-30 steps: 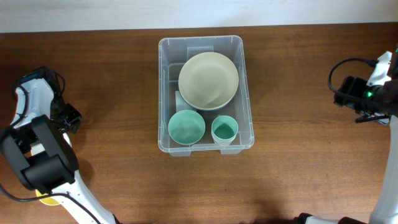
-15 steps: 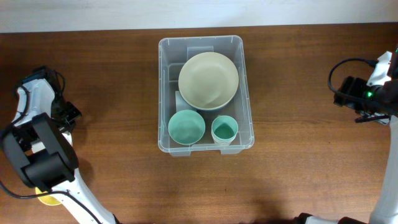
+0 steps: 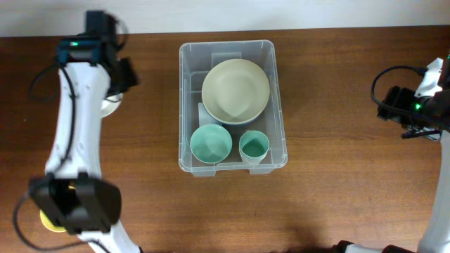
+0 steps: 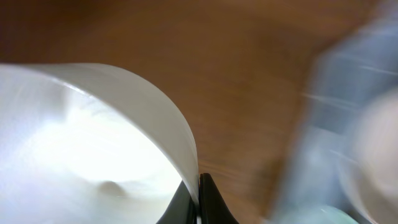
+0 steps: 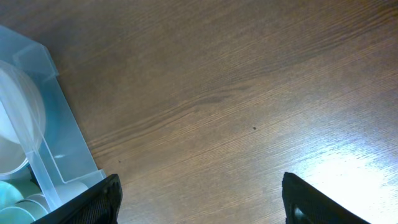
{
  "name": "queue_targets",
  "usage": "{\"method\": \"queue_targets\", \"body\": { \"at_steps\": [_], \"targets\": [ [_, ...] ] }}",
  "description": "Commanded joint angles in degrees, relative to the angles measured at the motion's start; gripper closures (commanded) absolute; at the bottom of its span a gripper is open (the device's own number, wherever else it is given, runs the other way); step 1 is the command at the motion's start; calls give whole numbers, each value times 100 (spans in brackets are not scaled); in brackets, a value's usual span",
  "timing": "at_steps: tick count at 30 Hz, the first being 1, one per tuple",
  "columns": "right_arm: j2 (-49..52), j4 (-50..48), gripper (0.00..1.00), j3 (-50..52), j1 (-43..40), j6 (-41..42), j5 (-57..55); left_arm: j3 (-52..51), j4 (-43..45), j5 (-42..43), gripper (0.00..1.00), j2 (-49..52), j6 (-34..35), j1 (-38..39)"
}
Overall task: Pack container
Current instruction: 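Carry the white bowl with the left gripper onto the mint bowl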
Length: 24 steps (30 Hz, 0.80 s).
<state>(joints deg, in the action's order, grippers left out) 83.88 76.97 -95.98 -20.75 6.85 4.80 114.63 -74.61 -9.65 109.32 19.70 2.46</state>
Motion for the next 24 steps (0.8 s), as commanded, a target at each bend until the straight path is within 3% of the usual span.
{"method": "queue_targets", "body": {
  "at_steps": [1, 6, 11, 24],
  "targets": [
    [15, 9, 22, 20, -24, -39, -55, 142, -131, 107, 99, -511, -140, 1060],
    [15, 15, 22, 20, -24, -39, -55, 127, -225, 109, 100, -417, -157, 2365],
    [15, 17, 22, 20, -24, -39, -55, -13, -278, 111, 100, -179, -155, 3097],
    [15, 24, 22, 20, -24, -39, -52, -584, -264, 658, 99, 680, -138, 3377]
  ]
}}
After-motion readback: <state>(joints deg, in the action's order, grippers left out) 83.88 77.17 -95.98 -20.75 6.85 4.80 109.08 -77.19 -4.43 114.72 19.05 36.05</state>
